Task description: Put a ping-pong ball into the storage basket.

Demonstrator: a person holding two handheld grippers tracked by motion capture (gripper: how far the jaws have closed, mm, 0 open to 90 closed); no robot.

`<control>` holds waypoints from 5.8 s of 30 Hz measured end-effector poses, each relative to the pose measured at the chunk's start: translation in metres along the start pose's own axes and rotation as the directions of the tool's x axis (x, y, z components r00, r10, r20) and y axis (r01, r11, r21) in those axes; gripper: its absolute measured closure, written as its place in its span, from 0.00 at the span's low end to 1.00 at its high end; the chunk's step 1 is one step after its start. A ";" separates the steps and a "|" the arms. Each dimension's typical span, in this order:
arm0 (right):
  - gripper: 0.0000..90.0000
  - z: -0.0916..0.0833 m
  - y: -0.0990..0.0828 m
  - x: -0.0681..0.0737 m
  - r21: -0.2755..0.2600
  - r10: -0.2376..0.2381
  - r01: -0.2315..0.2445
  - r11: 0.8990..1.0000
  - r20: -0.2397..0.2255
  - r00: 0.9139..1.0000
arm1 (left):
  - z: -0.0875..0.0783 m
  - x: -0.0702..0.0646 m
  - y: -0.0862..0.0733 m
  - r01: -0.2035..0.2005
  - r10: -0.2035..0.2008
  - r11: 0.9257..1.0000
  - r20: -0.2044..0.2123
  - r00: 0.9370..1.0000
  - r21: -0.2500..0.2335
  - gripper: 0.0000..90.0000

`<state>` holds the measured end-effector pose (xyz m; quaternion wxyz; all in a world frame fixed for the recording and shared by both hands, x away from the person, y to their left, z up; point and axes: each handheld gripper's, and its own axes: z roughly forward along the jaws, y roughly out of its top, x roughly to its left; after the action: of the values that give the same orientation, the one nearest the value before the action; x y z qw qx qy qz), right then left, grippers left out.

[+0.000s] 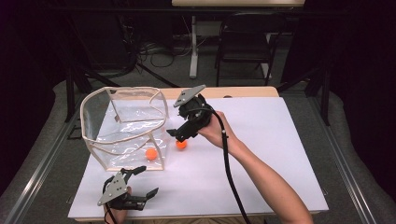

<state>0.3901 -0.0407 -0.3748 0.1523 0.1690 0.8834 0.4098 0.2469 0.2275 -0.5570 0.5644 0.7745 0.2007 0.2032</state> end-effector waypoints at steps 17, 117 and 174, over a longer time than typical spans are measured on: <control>0.00 -0.004 -0.037 0.008 -0.005 0.021 -0.021 1.000 -0.010 1.000 | 0.001 0.000 0.000 -0.001 0.001 1.000 0.001 1.000 0.001 0.17; 0.00 0.050 -0.111 -0.005 0.077 0.068 -0.074 0.994 0.084 0.994 | -0.004 -0.004 -0.003 -0.003 0.003 1.000 -0.007 1.000 0.013 0.17; 0.00 0.120 -0.125 -0.008 0.031 0.133 -0.135 0.990 0.040 0.990 | 0.004 -0.001 0.000 -0.020 0.020 1.000 0.023 1.000 0.016 0.17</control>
<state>0.4247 -0.0392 -0.5450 0.1384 0.2382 0.8738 0.4008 0.2485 0.2233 -0.5579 0.5584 0.7832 0.1882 0.1983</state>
